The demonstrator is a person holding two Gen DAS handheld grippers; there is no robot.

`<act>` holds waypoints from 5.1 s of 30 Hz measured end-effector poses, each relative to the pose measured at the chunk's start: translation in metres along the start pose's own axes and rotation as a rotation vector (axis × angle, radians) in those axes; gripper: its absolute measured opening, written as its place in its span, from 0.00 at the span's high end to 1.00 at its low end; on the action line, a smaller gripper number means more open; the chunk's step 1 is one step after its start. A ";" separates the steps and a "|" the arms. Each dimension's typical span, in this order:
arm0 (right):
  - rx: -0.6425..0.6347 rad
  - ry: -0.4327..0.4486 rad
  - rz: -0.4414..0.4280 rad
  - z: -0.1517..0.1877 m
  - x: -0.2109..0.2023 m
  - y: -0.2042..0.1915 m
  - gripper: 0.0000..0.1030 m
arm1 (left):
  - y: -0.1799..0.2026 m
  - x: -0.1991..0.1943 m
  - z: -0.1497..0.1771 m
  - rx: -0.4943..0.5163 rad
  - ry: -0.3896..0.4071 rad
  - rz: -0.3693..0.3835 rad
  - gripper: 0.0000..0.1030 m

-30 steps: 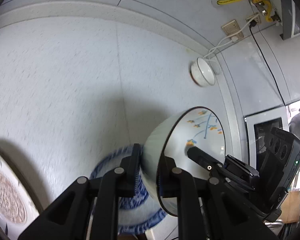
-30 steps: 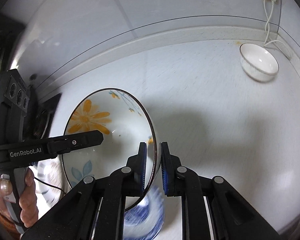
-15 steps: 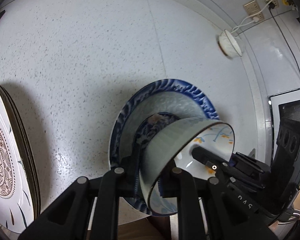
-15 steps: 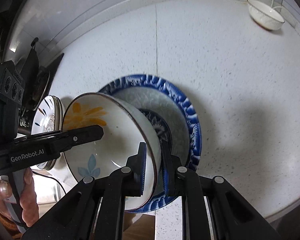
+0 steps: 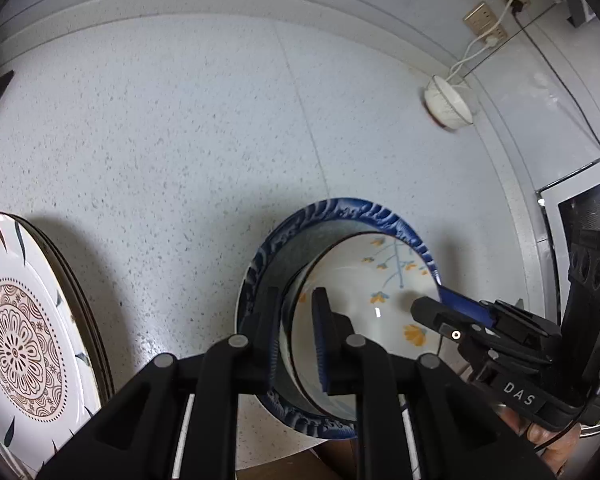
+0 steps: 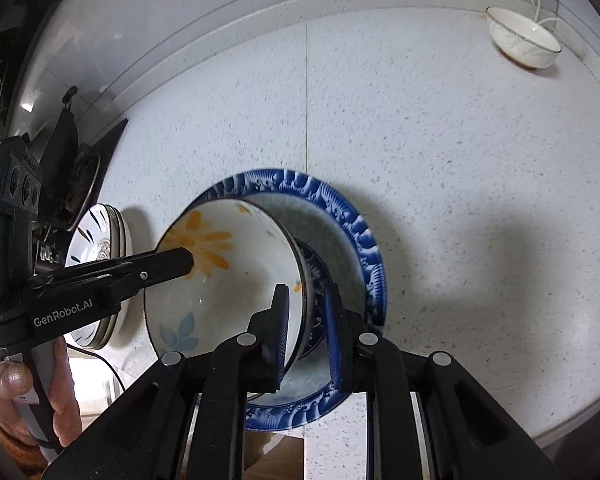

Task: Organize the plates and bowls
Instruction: 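Open both grippers and release the yellow-flower bowl, then move both grippers to the white bowl with the brown rim, then close both grippers on the rim of the brown-rimmed bowl, then carry the brown-rimmed bowl and lower it into the yellow-flower bowl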

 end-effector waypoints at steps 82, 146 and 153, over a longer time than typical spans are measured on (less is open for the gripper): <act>0.295 0.094 0.020 -0.269 0.005 0.314 0.86 | 0.272 0.232 -0.313 0.099 -0.157 0.141 0.88; -0.067 -0.093 -0.007 -0.011 0.000 -0.044 0.66 | -0.008 0.007 -0.014 -0.056 -0.078 0.074 0.84; -0.069 -0.066 -0.001 -0.007 -0.002 -0.040 0.64 | -0.008 -0.004 -0.016 -0.035 -0.029 0.080 0.82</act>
Point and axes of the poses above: each gripper's, at about its wrist camera, not at the fingertips, and x roughly the way its jaws point, y to its right, z to its underside, the point moved 8 cm from there along x, roughly the way its jaws point, and after that the axes turned 5 degrees about -z, right-handed, at the moved point
